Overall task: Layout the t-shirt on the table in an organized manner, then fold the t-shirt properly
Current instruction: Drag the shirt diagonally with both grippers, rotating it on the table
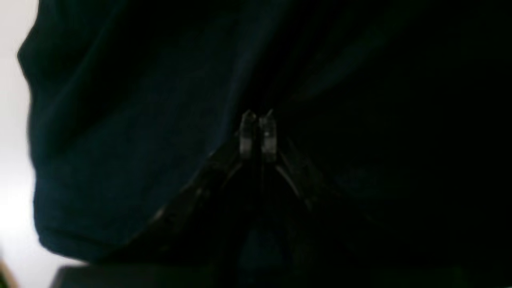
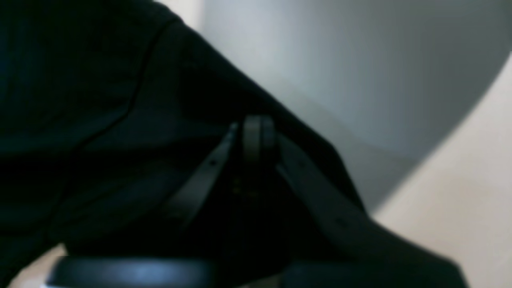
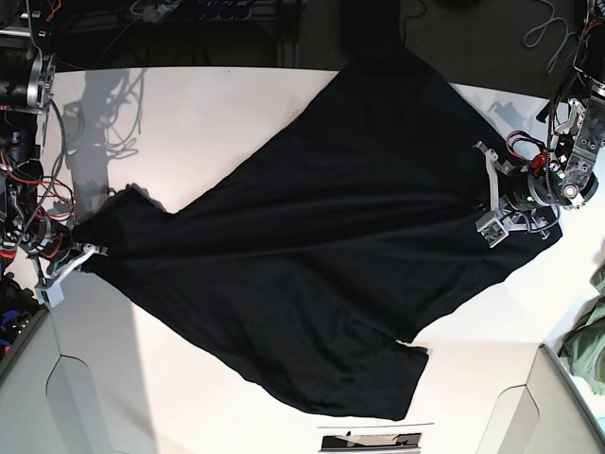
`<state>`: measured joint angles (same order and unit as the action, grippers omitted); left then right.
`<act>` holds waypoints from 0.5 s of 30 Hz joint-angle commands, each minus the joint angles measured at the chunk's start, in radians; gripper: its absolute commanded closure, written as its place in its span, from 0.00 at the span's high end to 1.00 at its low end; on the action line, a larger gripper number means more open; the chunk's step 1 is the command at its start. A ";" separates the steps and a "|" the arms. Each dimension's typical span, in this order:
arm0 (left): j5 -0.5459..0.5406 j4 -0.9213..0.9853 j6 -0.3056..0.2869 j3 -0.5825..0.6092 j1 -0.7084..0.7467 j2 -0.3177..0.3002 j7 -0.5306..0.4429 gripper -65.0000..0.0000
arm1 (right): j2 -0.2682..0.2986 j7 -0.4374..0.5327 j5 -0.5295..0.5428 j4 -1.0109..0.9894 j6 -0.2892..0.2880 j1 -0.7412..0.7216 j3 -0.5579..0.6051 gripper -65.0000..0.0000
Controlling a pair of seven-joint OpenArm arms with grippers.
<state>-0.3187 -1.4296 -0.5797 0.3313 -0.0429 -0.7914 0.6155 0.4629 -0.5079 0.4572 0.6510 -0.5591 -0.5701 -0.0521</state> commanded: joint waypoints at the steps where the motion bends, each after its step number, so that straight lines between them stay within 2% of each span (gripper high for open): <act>1: 0.051 0.005 0.018 -0.004 -0.019 -0.020 0.028 0.00 | 0.023 -0.028 -0.016 0.008 0.008 0.005 -0.003 0.00; 7: 0.072 0.005 0.014 -0.004 -0.113 -0.021 0.014 0.00 | 0.027 -0.027 0.042 0.085 0.008 0.144 -0.010 0.00; 9: 0.059 0.003 -0.029 -0.004 -0.135 -0.024 0.040 0.00 | 0.024 -0.028 0.072 0.147 0.009 0.193 -0.010 0.00; 12: -0.043 -0.027 -0.117 -0.004 -0.138 -0.042 0.069 0.00 | 0.014 -0.053 0.090 0.256 0.009 0.257 -0.010 0.00; 15: -0.165 -0.101 -0.118 -0.004 -0.120 -0.072 0.129 0.00 | 0.009 -0.108 0.120 0.362 0.009 0.307 -0.010 0.00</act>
<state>-0.4793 -1.5158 -0.6975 0.3393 -0.1413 -0.8413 0.7650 0.4648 -0.5667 0.6041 1.0122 -0.5468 -0.2604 -0.0643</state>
